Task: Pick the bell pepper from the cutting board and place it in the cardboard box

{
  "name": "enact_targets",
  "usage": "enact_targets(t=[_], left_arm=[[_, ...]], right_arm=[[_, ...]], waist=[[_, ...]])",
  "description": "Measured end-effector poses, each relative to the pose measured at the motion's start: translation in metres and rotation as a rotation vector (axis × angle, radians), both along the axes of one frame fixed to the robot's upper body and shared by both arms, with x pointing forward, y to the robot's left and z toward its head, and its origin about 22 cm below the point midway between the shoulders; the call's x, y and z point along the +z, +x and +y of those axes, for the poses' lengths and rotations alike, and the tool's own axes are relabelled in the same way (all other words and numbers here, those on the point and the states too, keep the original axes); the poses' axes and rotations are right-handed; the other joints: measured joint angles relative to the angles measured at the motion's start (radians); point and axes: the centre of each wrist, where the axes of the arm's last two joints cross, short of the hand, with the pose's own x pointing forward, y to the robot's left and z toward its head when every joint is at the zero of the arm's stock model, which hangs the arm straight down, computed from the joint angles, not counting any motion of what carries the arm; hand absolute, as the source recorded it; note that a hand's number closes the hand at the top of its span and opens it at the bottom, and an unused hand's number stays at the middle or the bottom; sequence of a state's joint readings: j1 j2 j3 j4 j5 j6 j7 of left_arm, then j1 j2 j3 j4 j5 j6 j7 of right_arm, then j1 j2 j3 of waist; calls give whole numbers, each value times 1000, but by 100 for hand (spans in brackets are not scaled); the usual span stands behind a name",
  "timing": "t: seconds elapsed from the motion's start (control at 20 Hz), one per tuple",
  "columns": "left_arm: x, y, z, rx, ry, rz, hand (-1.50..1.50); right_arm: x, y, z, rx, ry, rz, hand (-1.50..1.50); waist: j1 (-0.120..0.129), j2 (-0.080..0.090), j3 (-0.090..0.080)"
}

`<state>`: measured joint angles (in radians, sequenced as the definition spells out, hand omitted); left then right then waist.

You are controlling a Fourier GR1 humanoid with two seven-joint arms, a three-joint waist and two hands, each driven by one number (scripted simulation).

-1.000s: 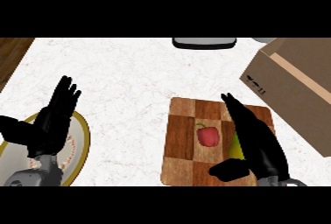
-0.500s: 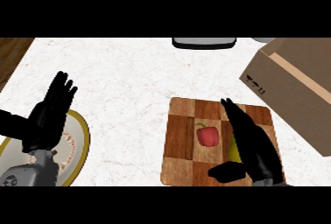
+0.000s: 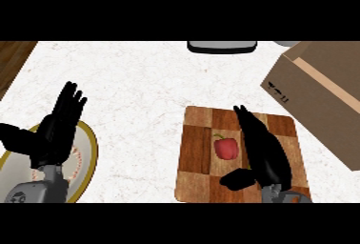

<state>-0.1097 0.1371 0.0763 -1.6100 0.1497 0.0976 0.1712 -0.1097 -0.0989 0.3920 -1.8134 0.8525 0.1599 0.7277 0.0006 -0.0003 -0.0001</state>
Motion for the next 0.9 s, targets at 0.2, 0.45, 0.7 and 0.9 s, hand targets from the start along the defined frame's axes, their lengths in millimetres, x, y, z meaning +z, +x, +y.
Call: enact_targets(t=[0.2,0.45,0.7,0.9], left_arm=[[8,3,-5,-2,0,-2,0],[6,-2,-4,-5,0,1,0],[6,-2,-5,-2,6,4,0],[8,-3,-5,1,6,0,0]], right_arm=[[-10,2,0,-7,-10,5,-150],[-15,4,0,0,-9,16,-150],[-24,10,-6,11,-13,35,-150],[-31,15,-3,11,-13,40,-150]], waist=[[0,0,0],[0,0,0],[0,0,0],[0,0,0]])
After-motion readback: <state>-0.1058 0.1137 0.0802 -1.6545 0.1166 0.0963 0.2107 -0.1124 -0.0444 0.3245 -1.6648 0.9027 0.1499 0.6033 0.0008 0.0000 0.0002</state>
